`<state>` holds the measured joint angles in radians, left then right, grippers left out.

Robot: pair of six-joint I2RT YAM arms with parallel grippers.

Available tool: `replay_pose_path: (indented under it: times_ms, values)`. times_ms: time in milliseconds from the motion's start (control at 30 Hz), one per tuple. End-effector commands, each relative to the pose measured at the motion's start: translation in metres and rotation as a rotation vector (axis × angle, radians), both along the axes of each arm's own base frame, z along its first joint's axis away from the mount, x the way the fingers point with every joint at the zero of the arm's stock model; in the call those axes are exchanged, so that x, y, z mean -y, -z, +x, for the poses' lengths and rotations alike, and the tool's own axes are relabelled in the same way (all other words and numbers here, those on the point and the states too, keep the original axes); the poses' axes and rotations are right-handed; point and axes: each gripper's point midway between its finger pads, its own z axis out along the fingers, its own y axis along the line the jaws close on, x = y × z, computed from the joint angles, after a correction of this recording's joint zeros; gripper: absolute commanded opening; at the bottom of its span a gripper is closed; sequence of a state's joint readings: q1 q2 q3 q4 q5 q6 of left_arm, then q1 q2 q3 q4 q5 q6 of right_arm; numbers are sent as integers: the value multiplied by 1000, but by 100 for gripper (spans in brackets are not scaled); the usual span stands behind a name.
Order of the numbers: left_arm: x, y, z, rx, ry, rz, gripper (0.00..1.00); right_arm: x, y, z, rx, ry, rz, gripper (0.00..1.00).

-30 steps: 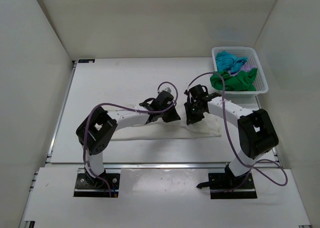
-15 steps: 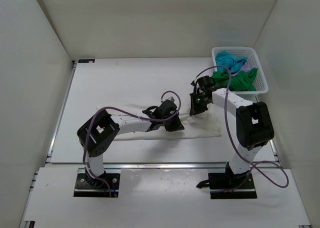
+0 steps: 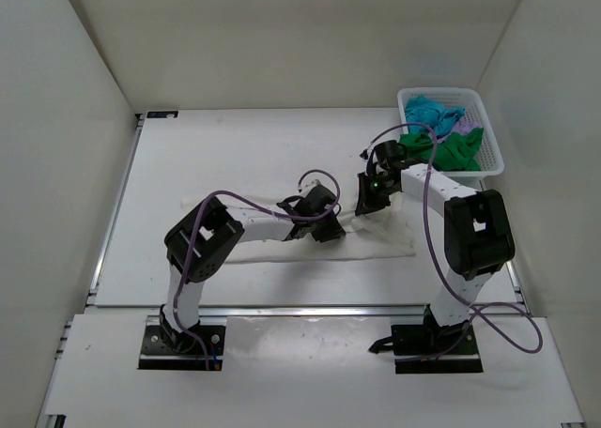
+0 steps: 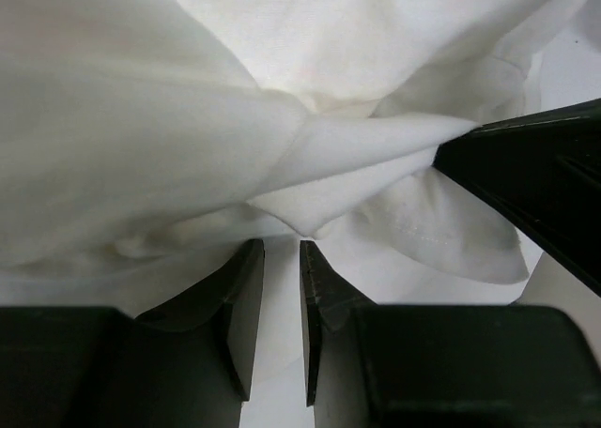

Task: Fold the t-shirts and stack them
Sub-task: Fold the other side of the tshirt into a rectangle

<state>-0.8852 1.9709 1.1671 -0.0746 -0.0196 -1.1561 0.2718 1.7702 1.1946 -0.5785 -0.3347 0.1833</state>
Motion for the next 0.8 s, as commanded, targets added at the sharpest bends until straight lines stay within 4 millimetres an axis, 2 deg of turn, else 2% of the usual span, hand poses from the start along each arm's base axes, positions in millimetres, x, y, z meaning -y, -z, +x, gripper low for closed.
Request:
replay_pose_path:
  times_ms: [0,167,300,500,533,700,767]
  values:
    - [6,-16,15,22,-60,-44,34,-2,-12,14,50,-1,31,0]
    - [18,-21,18,15,-75,-95,35,-2,-14,13,51,-2,36,0]
    - [19,-21,22,7,-111,-108,34,0,-15,10,46,9,42,0]
    - [23,-12,23,-19,-140,-104,30,0,-13,5,35,11,43,0]
    - [22,-11,24,-19,-145,-97,29,2,-17,10,62,11,39,0]
    - [18,-8,29,-28,-183,-115,28,5,-16,7,51,23,50,1]
    - [21,-8,27,-33,-179,-120,23,8,-18,10,57,35,53,0]
